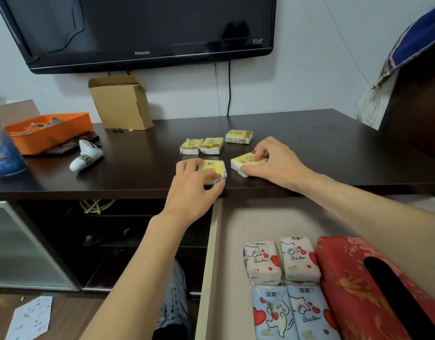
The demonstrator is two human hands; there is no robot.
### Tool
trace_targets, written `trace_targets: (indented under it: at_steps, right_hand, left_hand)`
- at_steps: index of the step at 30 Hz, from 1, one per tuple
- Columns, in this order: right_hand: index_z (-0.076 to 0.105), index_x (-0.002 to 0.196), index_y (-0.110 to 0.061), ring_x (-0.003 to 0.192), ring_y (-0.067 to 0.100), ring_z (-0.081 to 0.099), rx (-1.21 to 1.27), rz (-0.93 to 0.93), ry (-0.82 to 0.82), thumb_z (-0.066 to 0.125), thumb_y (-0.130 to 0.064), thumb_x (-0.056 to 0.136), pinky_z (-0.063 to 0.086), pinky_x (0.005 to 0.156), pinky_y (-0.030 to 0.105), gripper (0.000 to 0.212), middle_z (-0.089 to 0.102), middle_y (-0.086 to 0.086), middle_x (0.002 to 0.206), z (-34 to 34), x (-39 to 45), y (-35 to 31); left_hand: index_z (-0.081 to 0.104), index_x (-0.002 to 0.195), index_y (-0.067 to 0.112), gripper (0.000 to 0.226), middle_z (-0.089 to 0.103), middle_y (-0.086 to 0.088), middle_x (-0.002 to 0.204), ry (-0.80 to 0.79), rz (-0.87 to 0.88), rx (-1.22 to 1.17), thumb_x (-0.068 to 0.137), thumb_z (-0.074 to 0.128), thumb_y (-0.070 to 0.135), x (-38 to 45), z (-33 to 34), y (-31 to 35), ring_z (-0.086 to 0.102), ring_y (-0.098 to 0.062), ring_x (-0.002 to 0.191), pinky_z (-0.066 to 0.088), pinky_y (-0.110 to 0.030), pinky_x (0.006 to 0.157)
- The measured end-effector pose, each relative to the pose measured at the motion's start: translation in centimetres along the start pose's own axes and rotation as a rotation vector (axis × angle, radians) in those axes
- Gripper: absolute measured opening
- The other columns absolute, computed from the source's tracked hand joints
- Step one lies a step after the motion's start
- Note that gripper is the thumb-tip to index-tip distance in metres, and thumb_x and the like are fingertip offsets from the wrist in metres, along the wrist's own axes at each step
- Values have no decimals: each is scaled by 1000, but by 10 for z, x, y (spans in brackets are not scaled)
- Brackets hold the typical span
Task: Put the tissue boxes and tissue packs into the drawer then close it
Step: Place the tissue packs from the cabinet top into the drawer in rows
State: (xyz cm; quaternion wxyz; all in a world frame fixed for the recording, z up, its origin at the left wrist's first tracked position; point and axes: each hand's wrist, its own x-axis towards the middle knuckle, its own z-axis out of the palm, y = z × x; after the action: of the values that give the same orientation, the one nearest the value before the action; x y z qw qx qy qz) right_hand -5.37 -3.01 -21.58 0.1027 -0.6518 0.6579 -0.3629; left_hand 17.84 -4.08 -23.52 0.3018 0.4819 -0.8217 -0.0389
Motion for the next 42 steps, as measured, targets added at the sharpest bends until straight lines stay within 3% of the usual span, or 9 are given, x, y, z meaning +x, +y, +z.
trace_targets:
  at_steps: [4,9,13,18,21,25,32,39,42]
  right_hand:
    - [56,110,-37,119,17,59,143,19,-137,63,-36,67,50,99,38,44,61,-4,130,-4,1,1]
    - [41,149,-26,137,16,42,117,0,-211,71,-34,83,37,115,37,73,44,-2,148,-3,4,3]
    - [51,143,-24,129,19,45,33,-53,-220,75,-20,82,43,107,35,66,49,-3,138,-1,6,4]
    - [46,138,-32,110,14,53,135,-49,-149,72,-19,61,46,74,16,83,46,1,136,-4,4,7]
    - [43,139,-37,120,13,50,131,-80,-89,73,-22,60,49,85,16,86,46,-3,134,-4,-1,6]
    - [51,145,-29,131,17,46,-77,-74,-47,78,-44,77,44,107,43,75,50,-3,141,-3,-2,8]
    - [48,146,-22,127,13,55,114,-50,-72,81,-22,67,45,100,24,85,54,-3,141,-19,-29,6]
    - [47,133,-29,122,11,57,181,-114,-94,76,-10,64,51,95,26,77,55,-5,130,-47,-84,9]
    - [44,131,-39,123,6,49,146,-139,-113,77,-16,65,48,92,23,76,47,-25,126,-57,-108,8]
  left_hand:
    - [65,128,31,42,54,5,123,-36,-2,-23,92,57,50,-1,-3,-4,46,-17,117,42,-32,84]
    - [60,133,23,65,48,4,120,0,-6,-6,81,66,62,-1,0,-5,36,-17,119,43,-33,94]
    - [59,137,24,66,42,0,149,-74,-43,-72,84,59,65,-1,3,-4,26,-17,140,32,-35,105]
    - [59,134,28,58,56,8,135,-64,-25,-86,85,60,59,-1,0,0,48,-15,123,36,-31,85]
    - [55,135,31,63,56,10,129,-13,-19,-108,80,68,58,-5,-1,3,49,-13,120,36,-30,82]
    - [49,142,28,78,55,9,135,0,-9,-125,75,72,60,-10,-3,6,48,-13,124,39,-29,89]
    - [50,141,25,76,55,8,133,36,59,-208,75,79,49,-16,-6,20,51,-11,122,48,-36,97]
    - [49,141,33,78,57,12,134,-17,80,-260,72,78,55,-26,-20,36,55,-4,110,50,-36,92]
    - [50,138,37,83,60,18,128,-71,87,-285,64,71,67,-39,-28,45,57,1,106,51,-37,93]
